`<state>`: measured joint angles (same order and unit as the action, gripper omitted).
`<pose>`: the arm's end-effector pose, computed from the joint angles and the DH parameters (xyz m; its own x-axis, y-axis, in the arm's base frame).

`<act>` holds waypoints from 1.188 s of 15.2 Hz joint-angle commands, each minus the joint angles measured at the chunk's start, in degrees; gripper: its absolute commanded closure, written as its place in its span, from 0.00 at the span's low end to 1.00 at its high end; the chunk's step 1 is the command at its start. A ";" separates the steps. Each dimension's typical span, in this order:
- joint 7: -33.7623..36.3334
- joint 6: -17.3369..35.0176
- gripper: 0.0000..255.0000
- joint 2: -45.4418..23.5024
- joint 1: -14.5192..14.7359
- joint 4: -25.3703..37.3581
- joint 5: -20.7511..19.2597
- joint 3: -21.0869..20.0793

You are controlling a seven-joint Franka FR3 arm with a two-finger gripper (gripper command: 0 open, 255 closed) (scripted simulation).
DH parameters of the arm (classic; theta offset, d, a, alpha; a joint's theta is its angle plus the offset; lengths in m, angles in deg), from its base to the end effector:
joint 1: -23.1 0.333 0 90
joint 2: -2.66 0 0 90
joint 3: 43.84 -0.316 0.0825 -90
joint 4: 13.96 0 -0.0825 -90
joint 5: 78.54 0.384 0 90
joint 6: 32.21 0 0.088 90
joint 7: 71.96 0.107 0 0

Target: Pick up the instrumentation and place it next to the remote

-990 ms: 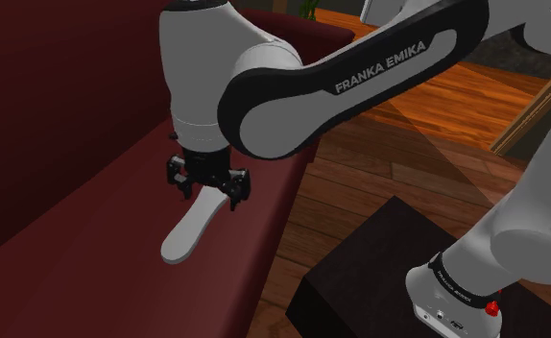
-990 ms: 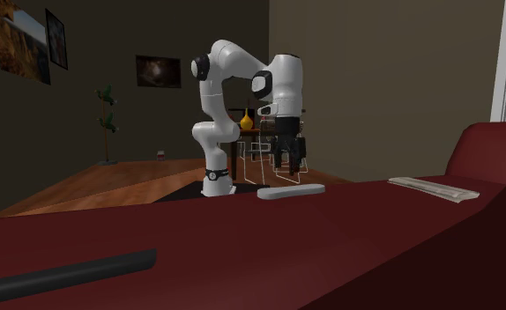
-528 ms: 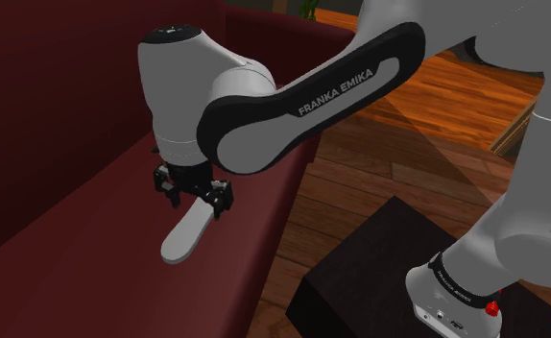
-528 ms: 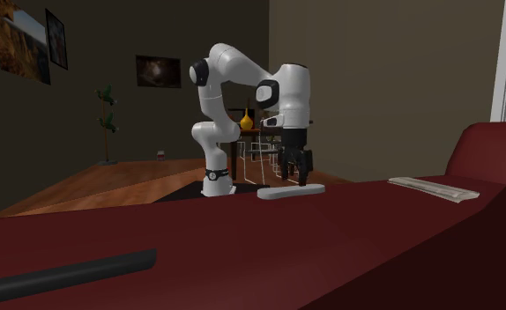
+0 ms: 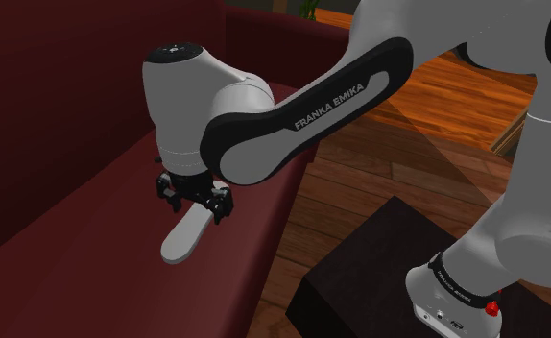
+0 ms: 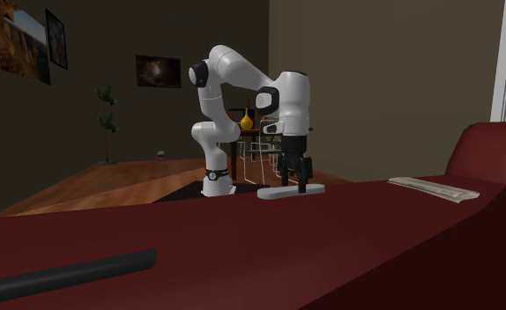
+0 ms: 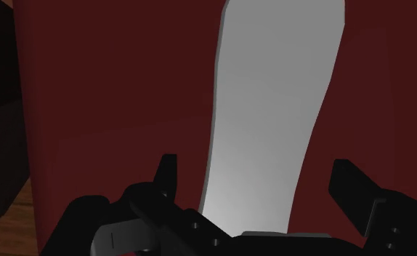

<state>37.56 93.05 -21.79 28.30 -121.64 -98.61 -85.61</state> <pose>0.4563 0.4270 0.3336 0.5955 -0.8034 0.0034 -0.8033 -0.5955 -0.0099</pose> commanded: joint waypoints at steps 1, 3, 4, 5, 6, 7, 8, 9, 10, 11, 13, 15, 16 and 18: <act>0.01 0.01 0.00 -0.01 0.01 0.00 -0.01 0.01; 0.01 0.01 1.00 -0.01 0.00 0.00 -0.01 0.00; 0.01 0.01 1.00 -0.01 0.00 0.00 -0.01 0.00; 0.01 0.01 1.00 0.00 0.00 0.00 0.00 0.00; 0.01 0.01 1.00 0.00 0.00 -0.01 0.00 0.00; 0.00 0.01 1.00 0.00 0.00 -0.01 0.00 0.00; 0.00 0.01 1.00 0.00 0.00 -0.01 0.00 0.00; 0.01 0.01 1.00 0.00 0.00 -0.01 0.00 0.00; 0.01 0.02 1.00 0.01 0.00 -0.02 0.00 0.00; 0.01 0.02 1.00 0.01 0.00 -0.02 0.00 0.00; -0.24 -0.56 1.00 0.43 -0.17 0.23 0.38 -0.24; -0.72 -1.72 1.00 1.27 -0.50 0.75 1.15 -0.69; -0.96 -2.31 1.00 1.68 -0.66 1.03 1.52 -0.90; -1.43 -3.51 1.00 2.48 -0.95 1.63 2.25 -1.31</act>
<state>36.41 90.14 -19.77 27.55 -120.28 -96.76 -86.70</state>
